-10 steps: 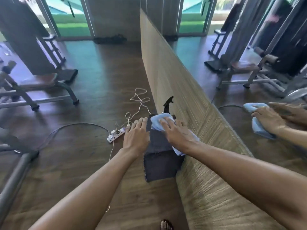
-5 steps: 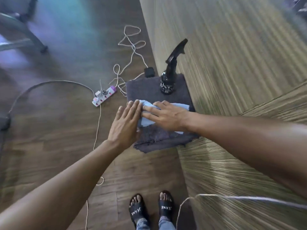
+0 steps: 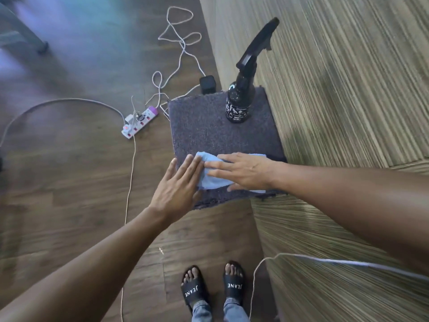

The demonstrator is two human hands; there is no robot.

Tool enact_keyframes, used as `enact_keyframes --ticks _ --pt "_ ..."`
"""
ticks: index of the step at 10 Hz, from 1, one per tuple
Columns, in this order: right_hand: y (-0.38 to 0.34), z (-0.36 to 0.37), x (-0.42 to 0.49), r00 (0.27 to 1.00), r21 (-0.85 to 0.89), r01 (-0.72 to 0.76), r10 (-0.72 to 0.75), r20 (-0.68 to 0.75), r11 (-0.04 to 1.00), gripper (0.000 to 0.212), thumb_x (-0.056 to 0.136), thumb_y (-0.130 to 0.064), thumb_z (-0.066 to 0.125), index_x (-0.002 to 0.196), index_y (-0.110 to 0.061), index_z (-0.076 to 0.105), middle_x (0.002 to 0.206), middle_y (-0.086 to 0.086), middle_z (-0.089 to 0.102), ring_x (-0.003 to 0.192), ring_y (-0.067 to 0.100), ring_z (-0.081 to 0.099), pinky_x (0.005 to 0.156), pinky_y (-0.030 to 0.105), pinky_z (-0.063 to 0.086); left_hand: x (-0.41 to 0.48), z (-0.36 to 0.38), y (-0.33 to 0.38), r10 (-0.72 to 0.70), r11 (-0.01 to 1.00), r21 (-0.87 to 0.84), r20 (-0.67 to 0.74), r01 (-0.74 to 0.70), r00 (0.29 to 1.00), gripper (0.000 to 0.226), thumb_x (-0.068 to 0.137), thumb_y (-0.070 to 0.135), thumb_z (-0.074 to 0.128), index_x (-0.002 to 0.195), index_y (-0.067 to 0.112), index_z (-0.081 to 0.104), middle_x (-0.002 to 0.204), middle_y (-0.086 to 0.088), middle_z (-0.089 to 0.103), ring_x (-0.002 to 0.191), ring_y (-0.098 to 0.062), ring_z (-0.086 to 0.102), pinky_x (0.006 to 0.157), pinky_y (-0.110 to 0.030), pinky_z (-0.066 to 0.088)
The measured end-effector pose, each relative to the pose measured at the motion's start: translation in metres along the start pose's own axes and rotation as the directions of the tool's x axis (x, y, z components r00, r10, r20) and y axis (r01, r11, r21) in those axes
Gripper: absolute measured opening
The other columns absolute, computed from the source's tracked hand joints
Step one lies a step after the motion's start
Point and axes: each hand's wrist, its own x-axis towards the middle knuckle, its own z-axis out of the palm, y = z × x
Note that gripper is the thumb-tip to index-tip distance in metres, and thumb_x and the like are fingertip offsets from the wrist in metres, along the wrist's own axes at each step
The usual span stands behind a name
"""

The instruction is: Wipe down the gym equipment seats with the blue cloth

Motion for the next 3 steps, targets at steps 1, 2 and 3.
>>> enact_keyframes --ticks 1,2,3 --pt "-0.002 0.002 -0.007 0.995 -0.053 -0.017 0.023 0.098 0.998 0.072 0.098 -0.052 0.034 0.151 -0.029 -0.009 0.155 -0.008 -0.024 0.148 0.027 -0.012 0.120 0.051 0.004 -0.002 0.004 0.002 -0.016 0.999 -0.040 0.060 0.018 0.998 0.078 0.090 0.058 0.033 0.145 0.003 0.038 0.153 -0.011 0.035 0.141 -0.026 0.034 0.113 -0.053 0.031" --pt "-0.003 -0.004 -0.007 0.989 -0.039 -0.051 0.056 0.139 0.998 0.073 0.098 -0.055 0.031 0.147 -0.032 -0.018 0.151 -0.010 -0.030 0.147 0.025 -0.018 0.119 0.054 0.000 0.000 0.002 0.004 -0.046 0.997 -0.058 0.075 0.050 0.996 0.079 0.089 0.061 0.031 0.143 0.003 0.040 0.151 -0.011 0.038 0.139 -0.027 0.038 0.112 -0.053 0.032" --pt "-0.009 -0.011 -0.005 0.971 -0.031 -0.102 0.107 0.215 0.994 0.074 0.096 -0.061 0.028 0.150 -0.034 -0.014 0.156 -0.010 -0.027 0.147 0.024 -0.015 0.119 0.053 -0.002 0.002 -0.009 0.007 -0.111 0.988 -0.101 0.085 0.120 0.990 0.075 0.092 0.059 0.028 0.141 0.005 0.045 0.149 -0.010 0.042 0.137 -0.027 0.041 0.111 -0.052 0.031"
